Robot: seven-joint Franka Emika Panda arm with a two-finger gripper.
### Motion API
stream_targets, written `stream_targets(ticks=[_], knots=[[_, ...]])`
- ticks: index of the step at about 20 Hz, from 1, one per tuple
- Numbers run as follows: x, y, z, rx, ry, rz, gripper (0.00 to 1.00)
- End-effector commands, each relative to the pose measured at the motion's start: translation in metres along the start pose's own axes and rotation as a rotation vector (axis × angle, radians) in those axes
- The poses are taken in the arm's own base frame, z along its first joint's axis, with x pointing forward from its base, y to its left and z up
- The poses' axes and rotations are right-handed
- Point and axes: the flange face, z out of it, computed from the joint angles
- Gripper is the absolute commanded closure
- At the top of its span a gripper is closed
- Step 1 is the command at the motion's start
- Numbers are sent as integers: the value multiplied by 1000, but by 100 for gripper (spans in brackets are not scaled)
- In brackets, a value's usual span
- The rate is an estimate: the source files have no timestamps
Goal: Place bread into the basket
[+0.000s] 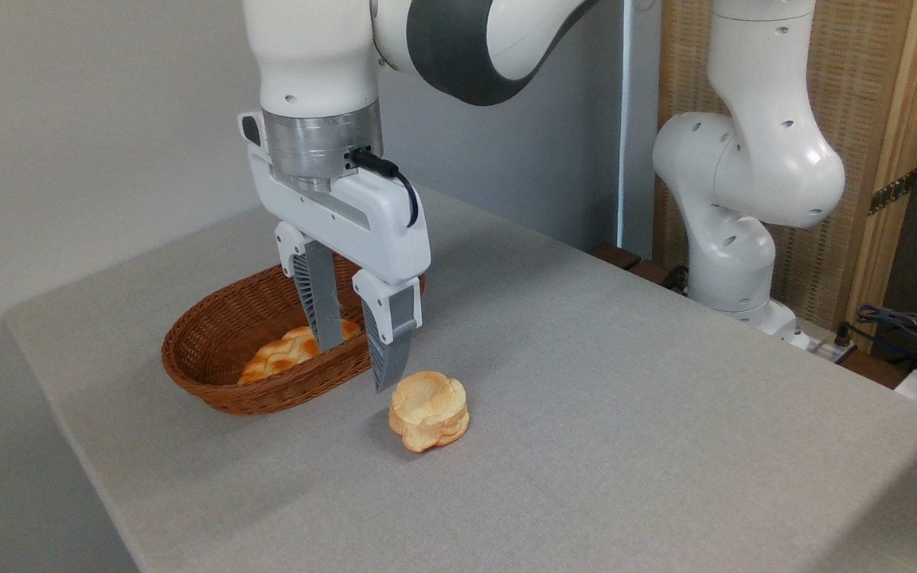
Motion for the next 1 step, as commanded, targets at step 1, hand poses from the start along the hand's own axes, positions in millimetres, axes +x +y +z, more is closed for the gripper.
stream_targets(ticks=[1], knots=[[-3,-4,-1,35,-18,16,0]])
